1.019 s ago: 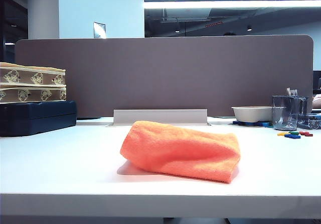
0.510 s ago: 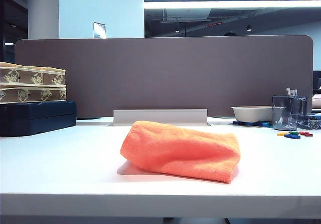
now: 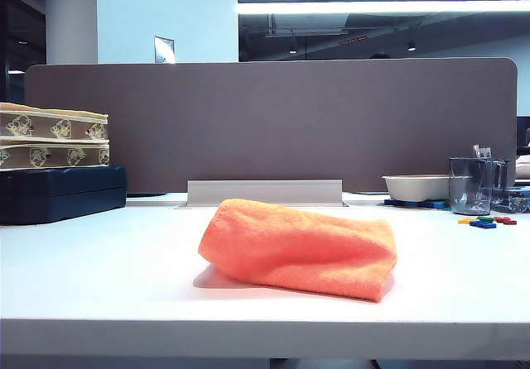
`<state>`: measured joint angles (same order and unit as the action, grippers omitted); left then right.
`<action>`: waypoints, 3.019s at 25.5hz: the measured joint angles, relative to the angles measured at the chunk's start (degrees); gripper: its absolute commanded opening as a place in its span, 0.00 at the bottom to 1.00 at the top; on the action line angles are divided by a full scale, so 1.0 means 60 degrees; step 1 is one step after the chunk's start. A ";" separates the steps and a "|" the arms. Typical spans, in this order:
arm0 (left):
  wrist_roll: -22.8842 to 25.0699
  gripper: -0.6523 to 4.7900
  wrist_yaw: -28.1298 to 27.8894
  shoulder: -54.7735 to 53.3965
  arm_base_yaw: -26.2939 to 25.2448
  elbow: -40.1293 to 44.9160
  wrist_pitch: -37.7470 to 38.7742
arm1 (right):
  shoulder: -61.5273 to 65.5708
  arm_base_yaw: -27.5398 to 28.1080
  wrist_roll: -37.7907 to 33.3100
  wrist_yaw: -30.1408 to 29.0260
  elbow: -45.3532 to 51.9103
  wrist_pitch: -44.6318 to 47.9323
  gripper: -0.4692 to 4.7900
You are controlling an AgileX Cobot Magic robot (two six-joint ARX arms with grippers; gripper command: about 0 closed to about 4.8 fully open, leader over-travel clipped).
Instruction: Use an orange cloth to wipe the letter magnets on the table away for a distance.
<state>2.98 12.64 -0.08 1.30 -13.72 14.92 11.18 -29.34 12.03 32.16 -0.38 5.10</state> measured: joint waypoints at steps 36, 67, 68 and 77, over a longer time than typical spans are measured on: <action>0.0004 0.11 0.0000 0.0000 -0.0007 0.0044 -0.0007 | -0.1825 0.2532 -0.0007 0.0025 0.0004 0.0022 0.29; 0.0000 0.11 0.0000 0.0000 -0.0007 0.0040 -0.0011 | -0.1825 0.5238 -0.0004 -0.2036 0.0004 -0.0237 0.29; 0.0000 0.11 0.0000 0.0000 -0.0007 0.0040 -0.0011 | -0.1825 0.5235 -0.0004 -0.2601 0.0004 -0.0280 0.29; 0.0000 0.11 -0.0004 0.0000 -0.0007 0.0040 -0.0011 | -0.1829 0.5235 -0.0007 -0.3880 0.0004 -0.1147 0.29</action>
<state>2.98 12.62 -0.08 1.26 -13.47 14.85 0.21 2.07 11.99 8.88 -0.36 -1.78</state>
